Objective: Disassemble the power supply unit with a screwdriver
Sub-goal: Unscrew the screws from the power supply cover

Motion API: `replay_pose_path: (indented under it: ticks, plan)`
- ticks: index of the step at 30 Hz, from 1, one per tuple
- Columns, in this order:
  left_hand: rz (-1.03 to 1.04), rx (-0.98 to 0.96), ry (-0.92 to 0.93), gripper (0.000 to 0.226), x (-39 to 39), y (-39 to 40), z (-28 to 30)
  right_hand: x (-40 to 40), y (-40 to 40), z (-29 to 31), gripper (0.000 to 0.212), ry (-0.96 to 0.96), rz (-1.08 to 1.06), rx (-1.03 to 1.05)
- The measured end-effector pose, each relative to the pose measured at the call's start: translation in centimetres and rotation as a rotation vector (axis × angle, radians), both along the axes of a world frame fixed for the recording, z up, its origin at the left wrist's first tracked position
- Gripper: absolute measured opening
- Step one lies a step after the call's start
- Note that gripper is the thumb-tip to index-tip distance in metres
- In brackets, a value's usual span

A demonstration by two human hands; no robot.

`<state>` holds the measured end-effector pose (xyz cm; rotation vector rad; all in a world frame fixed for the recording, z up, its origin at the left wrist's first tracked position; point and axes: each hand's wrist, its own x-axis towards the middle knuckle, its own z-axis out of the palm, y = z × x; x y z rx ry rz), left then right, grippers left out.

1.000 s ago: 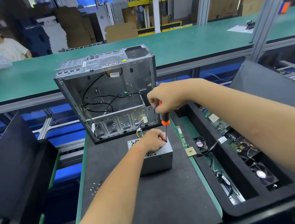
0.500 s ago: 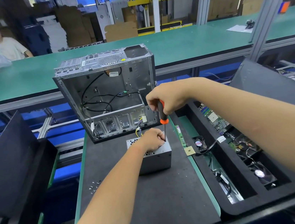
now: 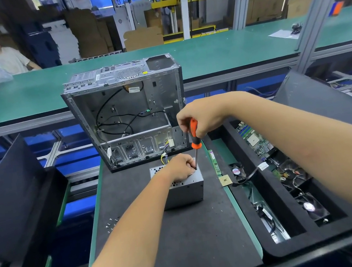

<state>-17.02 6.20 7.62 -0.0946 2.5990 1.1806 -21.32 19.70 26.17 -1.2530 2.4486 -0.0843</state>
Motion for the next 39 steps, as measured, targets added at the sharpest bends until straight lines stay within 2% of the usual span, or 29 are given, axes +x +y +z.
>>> replay_pose_path:
  ticks: [2,5,9,12,15,18,19,22,25,28,30,32,36,39]
  plan:
    - [-0.004,-0.015,0.003,0.020,0.0,0.0,0.0,-0.1,-0.1,-0.4,0.016,0.070,-0.056,0.031]
    - [-0.001,-0.022,-0.002,0.021,0.1,0.1,0.0,-0.3,-0.4,-0.6,0.035,0.197,-0.091,0.121]
    - [-0.004,-0.012,0.014,0.024,0.2,0.1,0.0,-0.4,-0.3,-0.3,0.014,0.159,0.002,0.036]
    - [0.000,0.004,0.022,0.026,0.3,0.2,0.1,0.0,0.0,0.1,0.025,0.085,0.058,0.007]
    - [-0.004,0.003,0.026,0.023,0.2,0.2,0.1,0.2,-0.2,-0.1,0.014,0.098,0.037,0.059]
    - [-0.022,-0.021,0.016,0.017,0.2,0.3,0.2,0.2,-0.6,-0.1,0.034,0.174,-0.050,0.149]
    - [-0.025,-0.029,0.012,0.016,0.1,0.3,0.2,0.1,-0.7,-0.3,0.034,0.172,-0.046,0.138]
    - [-0.021,-0.054,0.018,0.016,0.0,0.5,0.3,0.2,-0.5,-0.4,0.005,0.158,0.064,0.002]
    - [-0.020,-0.080,0.019,0.016,-0.1,0.6,0.4,0.5,-0.1,0.0,0.020,0.058,0.092,-0.049]
    - [-0.017,-0.076,0.022,0.018,0.0,0.6,0.3,0.6,-0.2,-0.1,0.007,0.094,0.041,-0.006]
    - [-0.031,-0.073,0.038,0.016,0.2,0.6,0.3,0.4,-0.5,-0.2,0.027,0.166,-0.032,0.084]
    - [-0.042,-0.054,0.044,0.016,0.4,0.5,0.3,0.2,-0.6,-0.2,0.034,0.193,-0.054,0.135]
    - [-0.024,-0.011,0.045,0.017,0.6,0.5,0.3,0.0,-0.4,0.0,0.006,0.141,0.092,0.039]
    - [-0.018,-0.012,0.047,0.018,0.6,0.6,0.3,0.4,-0.2,0.4,0.026,0.040,0.110,0.003]
